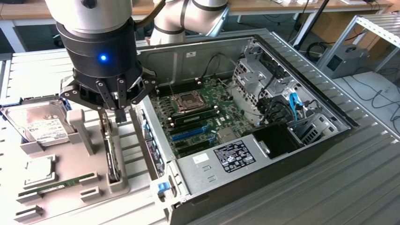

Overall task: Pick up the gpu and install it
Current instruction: 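Pick up the gpu and move the gpu toward the slot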

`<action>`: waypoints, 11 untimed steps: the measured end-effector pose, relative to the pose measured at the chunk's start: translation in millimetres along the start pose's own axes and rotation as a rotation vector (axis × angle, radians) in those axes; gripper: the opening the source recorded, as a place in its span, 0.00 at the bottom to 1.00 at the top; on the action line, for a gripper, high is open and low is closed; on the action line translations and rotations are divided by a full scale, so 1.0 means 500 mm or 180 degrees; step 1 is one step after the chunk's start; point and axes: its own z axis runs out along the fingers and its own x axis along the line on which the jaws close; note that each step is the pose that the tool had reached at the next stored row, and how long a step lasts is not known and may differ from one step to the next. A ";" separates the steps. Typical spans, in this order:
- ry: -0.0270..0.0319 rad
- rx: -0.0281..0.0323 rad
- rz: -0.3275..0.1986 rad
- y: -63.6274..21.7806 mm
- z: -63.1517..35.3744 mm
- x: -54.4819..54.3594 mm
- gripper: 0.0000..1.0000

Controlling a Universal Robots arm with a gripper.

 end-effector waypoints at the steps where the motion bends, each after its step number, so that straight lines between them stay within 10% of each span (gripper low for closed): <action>1: 0.0000 0.0000 0.0000 0.000 0.000 0.000 0.11; 8: 0.0000 0.0000 0.0000 0.000 0.000 0.000 0.11; 11: 0.0000 0.0000 0.0000 0.000 0.000 0.000 0.29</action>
